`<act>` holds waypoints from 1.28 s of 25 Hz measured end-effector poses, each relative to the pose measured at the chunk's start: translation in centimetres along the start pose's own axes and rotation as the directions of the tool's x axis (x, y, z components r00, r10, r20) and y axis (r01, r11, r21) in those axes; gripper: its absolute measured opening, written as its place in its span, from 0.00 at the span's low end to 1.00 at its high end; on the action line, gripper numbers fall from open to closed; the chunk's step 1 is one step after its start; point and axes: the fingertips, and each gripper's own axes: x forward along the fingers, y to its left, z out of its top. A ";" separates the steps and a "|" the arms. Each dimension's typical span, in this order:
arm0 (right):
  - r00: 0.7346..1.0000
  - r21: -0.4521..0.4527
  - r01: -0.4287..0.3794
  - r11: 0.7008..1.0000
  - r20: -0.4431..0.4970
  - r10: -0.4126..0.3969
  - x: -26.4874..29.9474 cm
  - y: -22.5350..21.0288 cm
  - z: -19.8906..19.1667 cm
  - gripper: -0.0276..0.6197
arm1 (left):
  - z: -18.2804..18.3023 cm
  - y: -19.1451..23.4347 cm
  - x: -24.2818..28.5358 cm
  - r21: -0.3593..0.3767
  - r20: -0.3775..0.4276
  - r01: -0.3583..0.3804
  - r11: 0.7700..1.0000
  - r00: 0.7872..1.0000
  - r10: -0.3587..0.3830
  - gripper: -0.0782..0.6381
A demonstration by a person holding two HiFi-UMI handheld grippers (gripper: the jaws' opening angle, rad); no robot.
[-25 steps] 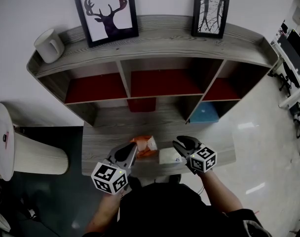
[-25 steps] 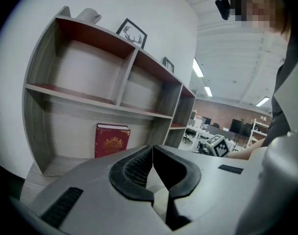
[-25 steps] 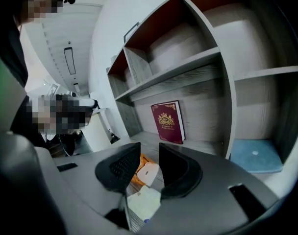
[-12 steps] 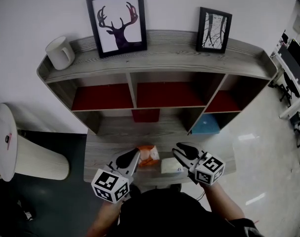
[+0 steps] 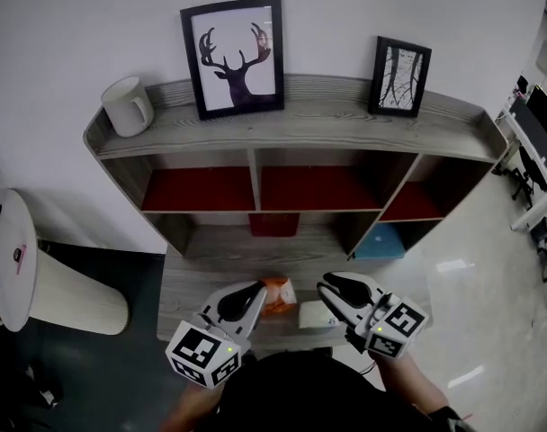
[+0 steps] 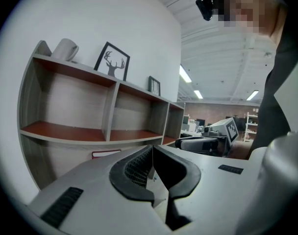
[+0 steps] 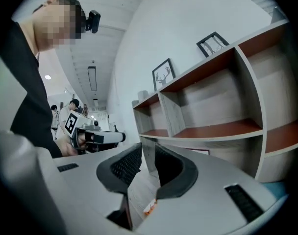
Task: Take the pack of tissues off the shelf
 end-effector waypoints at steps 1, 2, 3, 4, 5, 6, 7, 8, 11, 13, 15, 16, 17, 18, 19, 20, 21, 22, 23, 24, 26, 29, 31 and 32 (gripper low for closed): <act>1.000 -0.009 0.001 1.000 -0.010 -0.001 0.0 0.2 0.2 0.16 | 0.5 -0.2 -0.1 0.011 0.008 0.005 1.000 1.000 -0.005 0.13; 1.000 -0.017 0.001 1.000 -0.017 -0.001 0.0 0.4 0.5 0.16 | 1.0 -0.4 -0.2 0.023 0.014 0.007 1.000 1.000 -0.007 0.13; 1.000 -0.022 -0.002 1.000 -0.019 0.002 0.0 0.7 0.8 0.16 | 1.4 -0.5 -0.4 0.036 0.020 0.006 0.999 1.000 -0.007 0.13; 1.000 -0.025 -0.006 1.000 -0.018 0.006 0.1 1.0 1.1 0.16 | 1.7 -0.5 -0.5 0.048 0.026 0.004 0.999 1.000 -0.005 0.13; 1.000 -0.027 -0.011 1.000 -0.018 0.010 0.1 1.4 1.4 0.16 | 2.0 -0.5 -0.7 0.057 0.031 0.001 0.998 1.000 -0.003 0.13; 1.000 -0.030 -0.015 0.999 -0.020 0.015 0.2 1.7 1.7 0.16 | 2.1 -0.5 -0.8 0.062 0.034 -0.003 0.998 0.999 0.001 0.13; 1.000 -0.031 -0.019 0.999 -0.023 0.018 0.3 2.0 1.9 0.15 | 2.2 -0.4 -1.0 0.065 0.035 -0.007 0.998 0.999 0.005 0.13; 0.999 -0.031 -0.023 0.999 -0.024 0.022 0.3 2.3 2.2 0.15 | 2.3 -0.4 -1.1 0.066 0.038 -0.009 0.998 0.999 0.007 0.13; 1.000 -0.032 -0.030 0.999 -0.007 0.030 0.3 2.9 3.2 0.13 | 2.8 -0.2 -1.5 0.074 0.054 -0.016 0.997 0.998 0.011 0.13; 1.000 -0.043 -0.030 0.999 0.006 0.031 0.3 3.1 3.7 0.11 | 3.1 0.0 -1.8 0.077 0.067 -0.028 0.997 0.998 0.023 0.13; 1.000 -0.059 -0.025 0.998 0.005 0.025 0.2 3.2 3.8 0.09 | 3.2 0.3 -1.9 0.074 0.077 -0.041 0.996 0.996 0.035 0.13; 1.000 -0.065 -0.023 0.998 0.001 0.023 0.2 3.2 3.8 0.08 | 3.3 0.4 -2.0 0.072 0.080 -0.045 0.996 0.996 0.039 0.13; 1.000 -0.069 -0.022 0.997 -0.005 0.022 0.2 3.2 3.6 0.08 | 3.3 0.5 -2.1 0.071 0.081 -0.048 0.996 0.996 0.042 0.13; 1.000 -0.070 -0.024 0.997 -0.012 0.023 0.2 3.3 3.5 0.07 | 3.2 0.5 -2.1 0.070 0.082 -0.050 0.996 0.996 0.044 0.13; 1.000 -0.070 -0.026 0.997 -0.017 0.025 0.2 3.3 3.3 0.07 | 3.2 0.6 -2.1 0.070 0.081 -0.051 0.996 0.996 0.045 0.13; 0.999 -0.068 -0.028 0.997 -0.021 0.026 0.3 3.3 3.2 0.07 | 3.2 0.6 -2.2 0.070 0.080 -0.051 0.996 0.996 0.045 0.13; 0.999 -0.066 -0.027 0.997 -0.024 0.026 0.3 3.3 3.2 0.07 | 3.1 0.7 -2.2 0.068 0.079 -0.051 0.996 0.996 0.046 0.13; 0.999 -0.063 -0.025 0.998 -0.026 0.024 0.3 3.2 3.1 0.07 | 3.1 0.7 -2.2 0.067 0.078 -0.052 0.996 0.996 0.047 0.13; 0.999 -0.062 -0.024 0.998 -0.028 0.022 0.3 3.2 3.0 0.07 | 3.0 0.7 -2.2 0.065 0.077 -0.052 0.997 0.996 0.047 0.13; 0.999 -0.061 -0.022 0.998 -0.029 0.020 0.3 3.2 2.9 0.07 | 3.0 0.7 -2.2 0.064 0.077 -0.051 0.997 0.996 0.046 0.13; 0.999 -0.062 -0.018 0.998 -0.033 0.016 0.3 3.0 2.7 0.07 | 2.8 0.6 -2.1 0.064 0.076 -0.049 0.997 0.996 0.044 0.13; 0.999 -0.058 -0.011 0.998 -0.038 0.009 0.2 2.9 2.4 0.07 | 2.5 0.6 -1.9 0.062 0.070 -0.045 0.997 0.997 0.041 0.13; 0.999 -0.055 -0.010 0.998 -0.041 0.008 0.2 2.9 2.3 0.07 | 2.3 0.5 -1.9 0.057 0.066 -0.043 0.997 0.997 0.039 0.13; 0.999 -0.055 -0.011 0.998 -0.042 0.009 0.2 2.9 2.3 0.07 | 2.3 0.4 -1.9 0.055 0.066 -0.041 0.998 0.997 0.037 0.13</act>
